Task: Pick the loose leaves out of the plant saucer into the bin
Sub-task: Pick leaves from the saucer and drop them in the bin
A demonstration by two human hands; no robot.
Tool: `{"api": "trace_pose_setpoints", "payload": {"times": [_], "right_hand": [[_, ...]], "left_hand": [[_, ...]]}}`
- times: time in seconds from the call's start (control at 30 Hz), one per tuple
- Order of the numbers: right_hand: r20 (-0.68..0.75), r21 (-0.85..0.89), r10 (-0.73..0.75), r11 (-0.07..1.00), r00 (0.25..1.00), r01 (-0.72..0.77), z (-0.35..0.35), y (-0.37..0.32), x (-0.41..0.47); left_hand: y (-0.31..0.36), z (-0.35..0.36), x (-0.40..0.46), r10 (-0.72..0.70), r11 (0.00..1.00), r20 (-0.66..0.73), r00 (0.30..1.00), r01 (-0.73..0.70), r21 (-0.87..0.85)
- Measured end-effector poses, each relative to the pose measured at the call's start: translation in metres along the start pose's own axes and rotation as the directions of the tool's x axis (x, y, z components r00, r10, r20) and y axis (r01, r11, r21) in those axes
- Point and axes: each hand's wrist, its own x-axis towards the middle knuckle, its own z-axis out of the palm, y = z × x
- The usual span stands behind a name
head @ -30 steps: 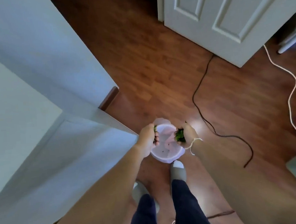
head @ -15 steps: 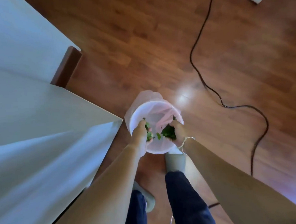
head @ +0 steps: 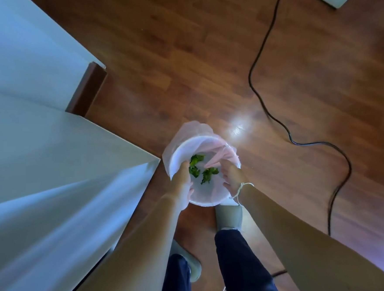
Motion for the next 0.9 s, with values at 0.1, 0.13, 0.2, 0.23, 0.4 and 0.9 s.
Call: {"api": "trace_pose_setpoints", "payload": {"times": [0.1,0.13,0.2,0.23,0.4,0.9], "right_hand": [[-0.011,-0.032,-0.019,0.999,1.000,0.019,-0.001,-0.007,-0.008],[-0.009,-0.048,-0.029,0.998,1.000,0.028,-0.002,-0.010,-0.013],[-0.016,-0.097,-0.026,0.995,1.000,0.024,-0.002,-0.015,-0.027],[-0.009,-0.113,-0.038,0.993,0.999,0.037,-0.003,-0.019,-0.035],[-0.013,-0.272,-0.219,0.940,0.976,0.207,-0.006,-0.054,-0.099],[0.467,-0.576,-0.751,0.143,0.467,0.805,0.064,-0.226,-0.442]], "left_hand": [[0.008,0.000,-0.016,0.028,0.999,-0.012,1.000,-0.027,0.033],[0.012,-0.001,-0.025,0.039,0.998,-0.011,0.999,-0.039,0.048],[0.019,-0.001,-0.042,0.063,0.995,-0.001,0.998,-0.062,0.076],[0.024,-0.002,-0.051,0.075,0.992,0.009,0.997,-0.075,0.097],[0.061,-0.002,-0.122,0.214,0.948,0.041,0.976,-0.218,0.232],[0.209,-0.087,-0.476,0.878,0.237,0.106,0.466,-0.617,0.751]]}}
